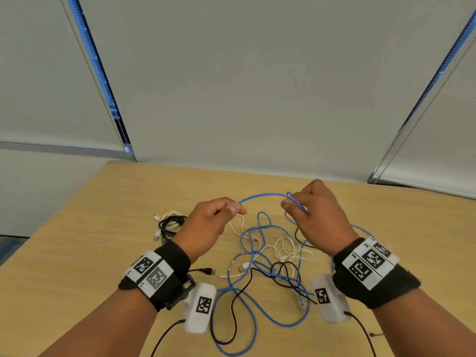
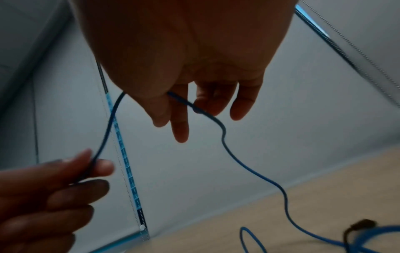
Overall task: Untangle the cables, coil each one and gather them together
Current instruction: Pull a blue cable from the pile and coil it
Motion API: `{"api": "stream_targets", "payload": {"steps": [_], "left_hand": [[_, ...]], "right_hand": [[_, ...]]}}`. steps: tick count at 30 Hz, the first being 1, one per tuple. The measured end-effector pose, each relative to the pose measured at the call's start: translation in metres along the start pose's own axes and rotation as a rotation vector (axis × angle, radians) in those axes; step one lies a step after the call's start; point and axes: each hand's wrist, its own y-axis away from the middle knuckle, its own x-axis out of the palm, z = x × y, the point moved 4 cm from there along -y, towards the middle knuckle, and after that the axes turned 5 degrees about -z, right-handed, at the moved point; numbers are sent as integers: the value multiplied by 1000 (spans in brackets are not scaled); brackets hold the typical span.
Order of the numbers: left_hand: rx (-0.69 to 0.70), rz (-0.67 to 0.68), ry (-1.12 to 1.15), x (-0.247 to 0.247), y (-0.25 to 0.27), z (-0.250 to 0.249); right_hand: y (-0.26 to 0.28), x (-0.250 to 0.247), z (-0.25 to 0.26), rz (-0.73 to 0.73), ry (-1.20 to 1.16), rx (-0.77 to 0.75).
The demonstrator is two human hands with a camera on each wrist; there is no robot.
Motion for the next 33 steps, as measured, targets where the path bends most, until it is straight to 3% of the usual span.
{"api": "stream_targets", "payload": {"steps": [4,6,10,14,16,17,18,20,24,29,33], "left_hand": [[-170,137,621,-5,8,-10],[-182,141,935,-7,6,-23],[-48,15,1089,-11,-5,-46],[40,-318,953,-32,-20,-51],[60,-565,604,-46,-23,-45],[83,-640,342,-51,-23,-42],[108,-635,93,-51,-23,-39],[107,-467,-225,-41,-24,-23],[-6,-31,-299,-8,-6,8],[-25,326,-123,48,22,-1],[-1,430,227,55,28,-30]], "right_hand": [[3,2,-22,78,-16,17],[9,11,-22,153,9,-26],[21,35,-3,289,21,-102],[37,55,11,517,-17,-130],[43,55,17,581,-126,-140],[45,50,22,579,-198,-151],[44,43,28,556,-269,-160],[37,22,37,457,-419,-144],[10,-24,37,147,-617,-79],[-15,-46,16,-87,-622,15],[-20,-41,-4,-103,-681,138]]}}
